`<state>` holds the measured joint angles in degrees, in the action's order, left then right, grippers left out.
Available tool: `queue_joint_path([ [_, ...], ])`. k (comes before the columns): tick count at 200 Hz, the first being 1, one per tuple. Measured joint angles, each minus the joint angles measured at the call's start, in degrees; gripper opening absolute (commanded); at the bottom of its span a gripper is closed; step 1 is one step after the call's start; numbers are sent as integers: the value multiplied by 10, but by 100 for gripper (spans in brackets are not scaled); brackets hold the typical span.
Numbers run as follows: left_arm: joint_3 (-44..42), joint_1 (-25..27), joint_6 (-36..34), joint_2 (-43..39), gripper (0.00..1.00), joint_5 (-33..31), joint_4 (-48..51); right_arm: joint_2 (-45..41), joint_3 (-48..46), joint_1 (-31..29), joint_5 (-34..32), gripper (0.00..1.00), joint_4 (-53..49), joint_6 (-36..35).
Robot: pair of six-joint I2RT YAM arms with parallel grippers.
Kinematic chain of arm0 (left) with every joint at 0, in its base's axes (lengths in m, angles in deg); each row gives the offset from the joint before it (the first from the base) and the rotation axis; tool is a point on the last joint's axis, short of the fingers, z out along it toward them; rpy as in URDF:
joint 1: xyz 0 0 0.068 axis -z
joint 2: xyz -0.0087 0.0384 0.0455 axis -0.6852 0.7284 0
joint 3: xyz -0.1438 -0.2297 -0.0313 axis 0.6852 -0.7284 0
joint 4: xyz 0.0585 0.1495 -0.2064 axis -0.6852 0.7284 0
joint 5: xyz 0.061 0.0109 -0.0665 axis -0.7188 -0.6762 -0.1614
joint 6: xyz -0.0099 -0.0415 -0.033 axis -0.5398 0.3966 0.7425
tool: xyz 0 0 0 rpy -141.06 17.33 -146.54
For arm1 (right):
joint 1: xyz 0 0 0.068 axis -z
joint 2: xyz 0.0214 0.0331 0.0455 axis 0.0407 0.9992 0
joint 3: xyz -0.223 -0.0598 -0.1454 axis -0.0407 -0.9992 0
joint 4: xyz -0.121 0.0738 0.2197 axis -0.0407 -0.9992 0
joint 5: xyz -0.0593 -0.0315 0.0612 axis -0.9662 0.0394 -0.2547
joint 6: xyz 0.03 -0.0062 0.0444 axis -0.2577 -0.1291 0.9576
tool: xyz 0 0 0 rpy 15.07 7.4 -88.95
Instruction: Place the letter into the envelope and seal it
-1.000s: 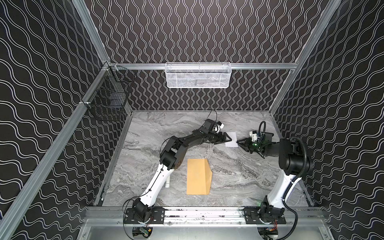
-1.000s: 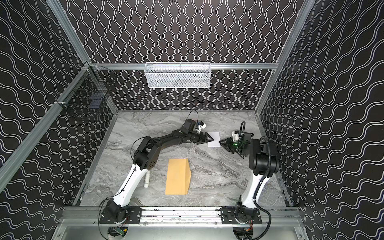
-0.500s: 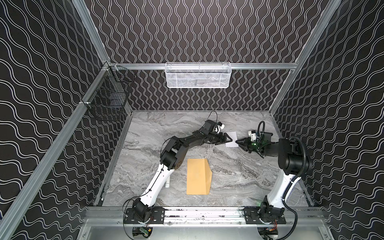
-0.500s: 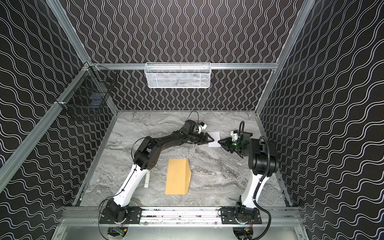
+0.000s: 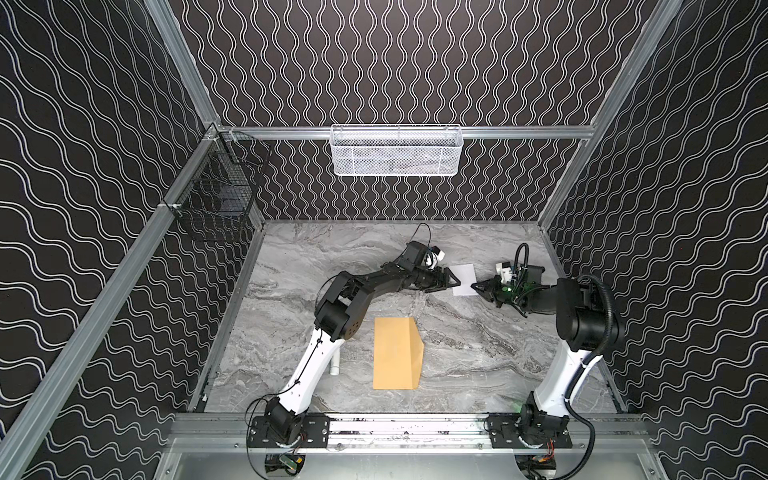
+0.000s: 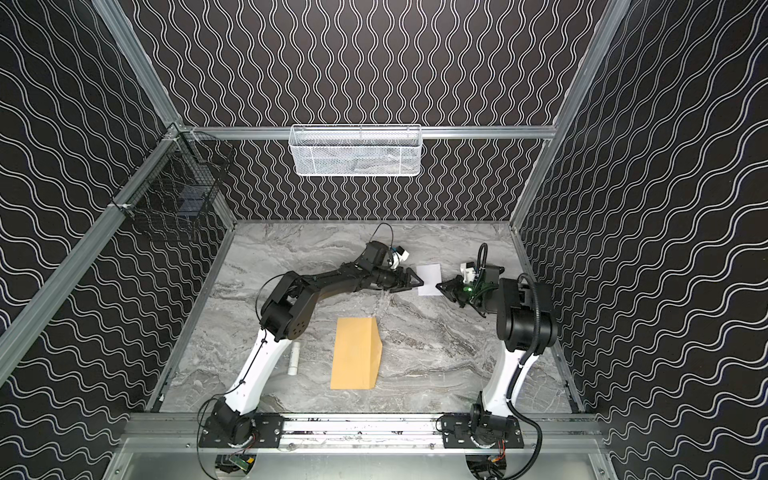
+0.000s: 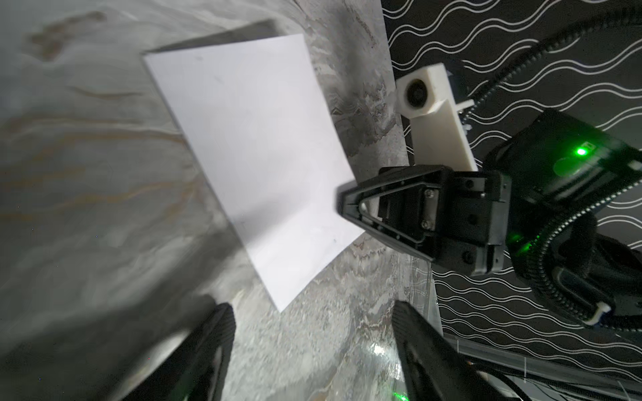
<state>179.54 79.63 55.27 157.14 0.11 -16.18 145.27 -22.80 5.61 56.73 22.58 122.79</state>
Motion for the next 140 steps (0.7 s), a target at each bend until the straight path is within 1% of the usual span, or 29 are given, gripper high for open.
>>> queue_joint_path([
  [40,-26,-28,23,-10,75,3,-22,-37,-55,0,12,0,81,33],
  [67,-37,-28,43,-7,75,17,-51,-47,-104,-1,35,0,194,83],
  [96,-44,-28,67,-3,74,30,-80,-33,-136,-14,59,0,310,145],
  [106,-46,-28,67,-1,73,35,-88,-22,-137,-21,64,0,343,157],
  [124,-47,-28,80,2,72,41,-101,-3,-139,-38,71,0,371,177],
  [140,-48,-28,82,7,70,48,-113,7,-134,-55,73,0,378,179],
])
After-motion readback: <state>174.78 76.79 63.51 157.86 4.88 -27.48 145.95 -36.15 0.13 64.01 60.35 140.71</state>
